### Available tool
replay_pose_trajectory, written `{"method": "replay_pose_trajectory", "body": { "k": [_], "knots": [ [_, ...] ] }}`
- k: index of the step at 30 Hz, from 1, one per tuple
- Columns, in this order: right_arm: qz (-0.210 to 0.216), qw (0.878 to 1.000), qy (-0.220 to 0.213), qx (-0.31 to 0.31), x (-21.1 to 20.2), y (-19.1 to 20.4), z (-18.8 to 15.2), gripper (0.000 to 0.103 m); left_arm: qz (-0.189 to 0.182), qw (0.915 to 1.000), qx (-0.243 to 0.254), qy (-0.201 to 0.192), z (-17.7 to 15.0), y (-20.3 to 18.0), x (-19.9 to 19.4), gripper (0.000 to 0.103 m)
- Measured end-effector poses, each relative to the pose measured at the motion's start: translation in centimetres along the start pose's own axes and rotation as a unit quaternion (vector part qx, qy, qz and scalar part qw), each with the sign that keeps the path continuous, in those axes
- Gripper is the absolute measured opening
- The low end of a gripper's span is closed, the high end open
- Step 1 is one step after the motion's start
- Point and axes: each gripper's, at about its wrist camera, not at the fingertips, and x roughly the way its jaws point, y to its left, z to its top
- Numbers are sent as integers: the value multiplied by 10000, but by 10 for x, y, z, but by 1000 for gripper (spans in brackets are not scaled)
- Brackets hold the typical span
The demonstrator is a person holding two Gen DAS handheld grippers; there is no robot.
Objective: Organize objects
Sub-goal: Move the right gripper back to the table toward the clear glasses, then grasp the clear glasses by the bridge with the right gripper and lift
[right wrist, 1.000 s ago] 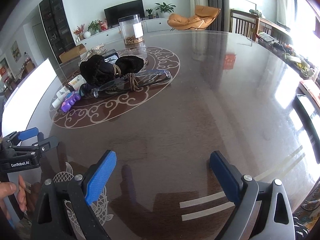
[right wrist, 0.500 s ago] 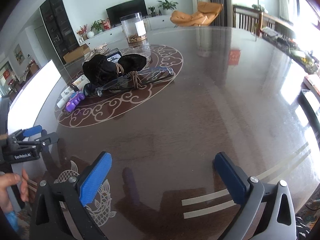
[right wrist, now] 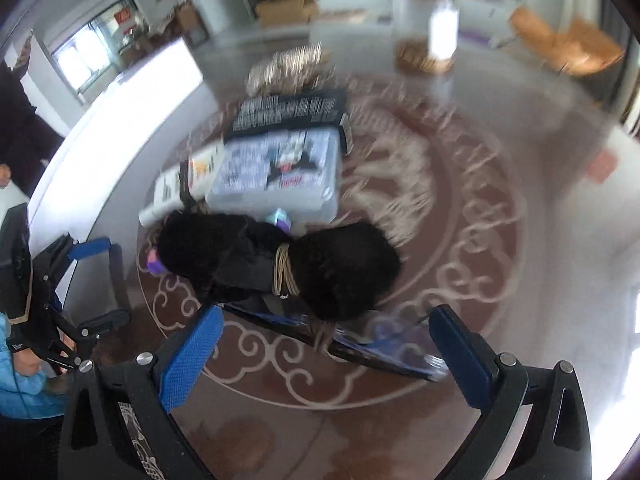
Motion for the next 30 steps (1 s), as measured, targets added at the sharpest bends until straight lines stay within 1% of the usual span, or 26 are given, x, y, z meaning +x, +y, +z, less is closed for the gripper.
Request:
{"method": "replay_pose_trajectory", "body": {
  "k": [1,2,3,4,5,6,8,10,12,14,17,19,22,23,24,26,28,29,30],
  "knots": [
    [135,9998,41,-119,-1,7,-2,103,2,10000,-3,0,2,0,0,103],
    [523,9984,139,-137,-3,16,-7,103,2,10000,-3,0,2,0,0,103],
    [771,9966,241,-153,-6,25,-14,103,3,10000,-4,-1,2,0,0,103],
    [930,9947,346,-283,-10,37,-22,103,2,10000,-4,-1,2,0,0,103],
    [934,9938,392,-470,-14,49,-30,103,2,10000,-4,-2,2,1,0,103],
    [783,9933,423,-731,-18,64,-40,103,2,10000,-4,-2,2,1,0,103],
    [509,9930,439,-973,-22,81,-50,103,10,10000,-1,0,3,1,0,103],
    [134,9928,256,-1165,-29,94,-52,103,9,10000,0,0,3,1,0,103],
    [-47,9909,55,-1345,-34,104,-49,103,9,10000,1,-1,3,1,0,103],
    [-225,9902,29,-1376,-29,108,-43,103,8,10000,1,-2,3,1,0,103],
    [-298,9927,194,-1156,-13,99,-35,102,8,10000,2,-2,3,1,0,103],
    [-261,9939,216,-1045,-8,98,-38,95,8,10000,2,-2,3,1,0,103],
    [-276,9951,-58,-952,-13,103,-51,92,7,10000,0,-3,3,1,0,103],
    [-309,9953,-148,-911,-16,103,-57,89,7,10000,0,-4,3,1,0,103],
    [-399,9949,-247,-888,-19,105,-64,83,7,10000,1,-2,3,1,0,103],
    [-557,9944,-386,-813,-24,109,-73,77,6,10000,2,-3,3,1,0,103],
    [-670,9946,-512,-606,-30,111,-80,70,6,10000,4,-3,3,1,0,103],
    [-754,9944,-587,-443,-33,109,-82,63,5,10000,4,-4,3,1,0,103],
    [-822,9940,-645,-307,-30,102,-77,53,5,10000,4,-4,3,1,0,103]
  ]
}}
